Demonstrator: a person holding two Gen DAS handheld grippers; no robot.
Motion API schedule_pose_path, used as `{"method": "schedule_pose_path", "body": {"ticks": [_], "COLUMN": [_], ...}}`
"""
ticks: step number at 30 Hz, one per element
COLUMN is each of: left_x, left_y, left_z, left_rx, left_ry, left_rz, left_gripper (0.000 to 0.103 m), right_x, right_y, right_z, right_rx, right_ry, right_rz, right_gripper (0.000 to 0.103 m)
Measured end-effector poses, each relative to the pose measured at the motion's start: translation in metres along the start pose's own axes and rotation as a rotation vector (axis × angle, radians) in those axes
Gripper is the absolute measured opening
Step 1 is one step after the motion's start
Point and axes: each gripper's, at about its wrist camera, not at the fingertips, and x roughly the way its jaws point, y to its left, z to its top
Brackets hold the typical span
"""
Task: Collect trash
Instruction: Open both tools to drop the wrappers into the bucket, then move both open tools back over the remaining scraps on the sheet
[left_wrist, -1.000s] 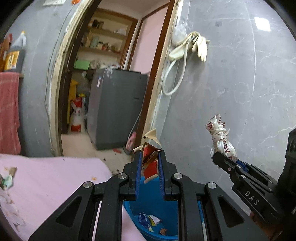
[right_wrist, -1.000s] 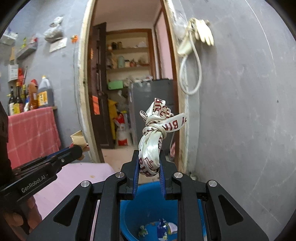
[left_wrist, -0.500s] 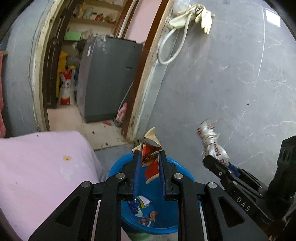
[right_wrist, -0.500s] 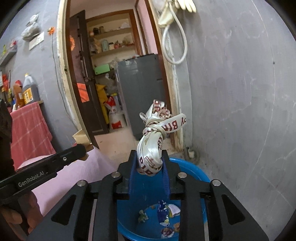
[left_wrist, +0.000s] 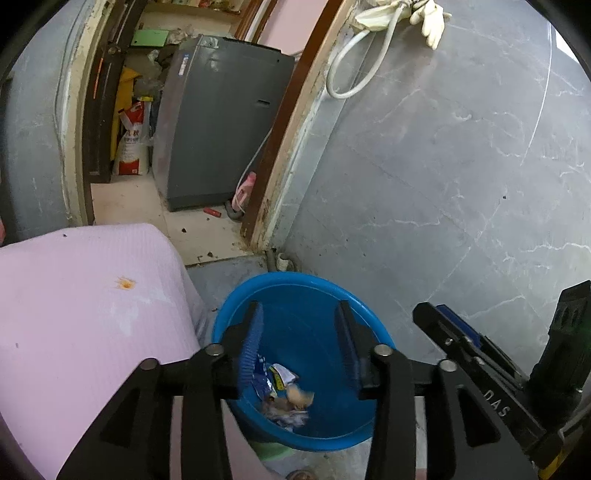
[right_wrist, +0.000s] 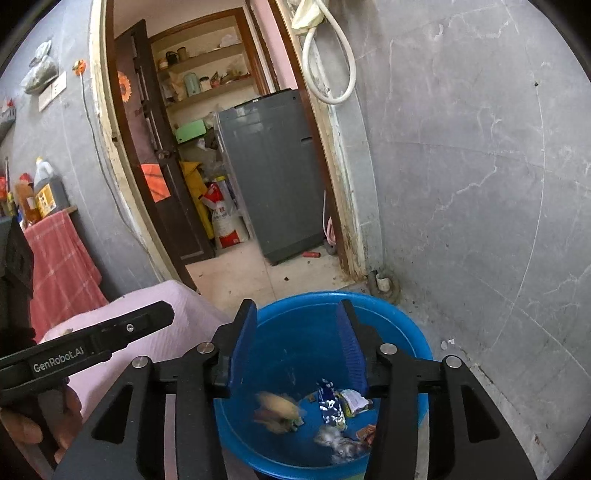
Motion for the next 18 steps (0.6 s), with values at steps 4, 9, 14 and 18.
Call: {"method": "schedule_pose_path", "body": {"ticks": [4,9,14,18], "left_x": [-0.015,-0.050,-0.094,-0.129], "left_y": [0.007,0.026,0.047,0.059], "left_z": [0.002,0.007,0.013,0.017], "left_rx": [-0.007,-0.036,-0.080,-0.077], "left_ry": [-0.035,-0.117,-0.229,-0.307], "left_rz": [0.020,0.065,0.109,0.164], "left_gripper": [0.045,0.063,0.098,0.101], "right_x": [-0.008,-0.026,-0.038,-0.045], "right_y": [0.006,0.023,0.045,0.063], "right_z": [0.008,0.020,0.031,0.039], "right_rx": [-0.009,-0.039,-0.070,-0.081], "right_ry": [-0.038,-0.119,-0.172,-0.211], "right_rz": [0.010,0.052,0.107,0.152], "right_gripper": [0.055,0.076,0.089,0.103]}}
